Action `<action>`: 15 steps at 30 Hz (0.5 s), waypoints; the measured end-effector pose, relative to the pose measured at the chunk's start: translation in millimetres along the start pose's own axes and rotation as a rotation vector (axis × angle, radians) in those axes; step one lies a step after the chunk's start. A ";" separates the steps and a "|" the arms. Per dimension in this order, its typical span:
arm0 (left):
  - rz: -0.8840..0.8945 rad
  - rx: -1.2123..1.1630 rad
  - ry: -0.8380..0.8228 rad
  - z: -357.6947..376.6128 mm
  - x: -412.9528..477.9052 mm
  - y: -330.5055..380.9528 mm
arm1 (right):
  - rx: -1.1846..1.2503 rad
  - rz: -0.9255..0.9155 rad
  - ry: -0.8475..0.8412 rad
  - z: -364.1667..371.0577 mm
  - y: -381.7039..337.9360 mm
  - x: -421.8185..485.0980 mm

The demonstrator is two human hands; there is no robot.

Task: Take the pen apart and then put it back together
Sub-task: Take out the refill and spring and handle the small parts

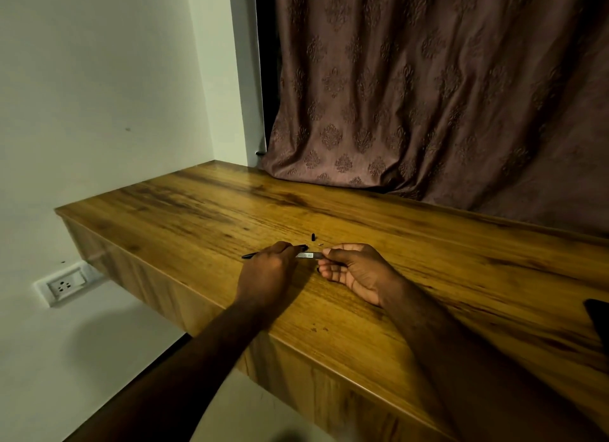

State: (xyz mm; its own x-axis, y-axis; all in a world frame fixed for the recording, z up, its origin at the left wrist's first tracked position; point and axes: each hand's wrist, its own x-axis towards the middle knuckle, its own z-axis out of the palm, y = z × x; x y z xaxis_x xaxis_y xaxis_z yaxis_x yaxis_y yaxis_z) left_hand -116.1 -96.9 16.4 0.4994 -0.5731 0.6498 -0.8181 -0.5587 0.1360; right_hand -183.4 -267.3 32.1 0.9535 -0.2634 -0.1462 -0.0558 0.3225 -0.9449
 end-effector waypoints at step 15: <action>-0.036 -0.001 -0.008 1.9 1.3 -1.2 | -0.004 0.043 -0.015 -0.6 -3.8 -2.0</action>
State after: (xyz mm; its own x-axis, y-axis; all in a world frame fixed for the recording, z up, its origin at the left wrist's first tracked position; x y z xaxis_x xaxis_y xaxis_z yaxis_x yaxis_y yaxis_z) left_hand -113.9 -98.1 15.7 0.5310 -0.5574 0.6383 -0.7997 -0.5788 0.1598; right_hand -185.3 -268.5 35.8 0.9546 -0.2359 -0.1819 -0.0974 0.3297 -0.9390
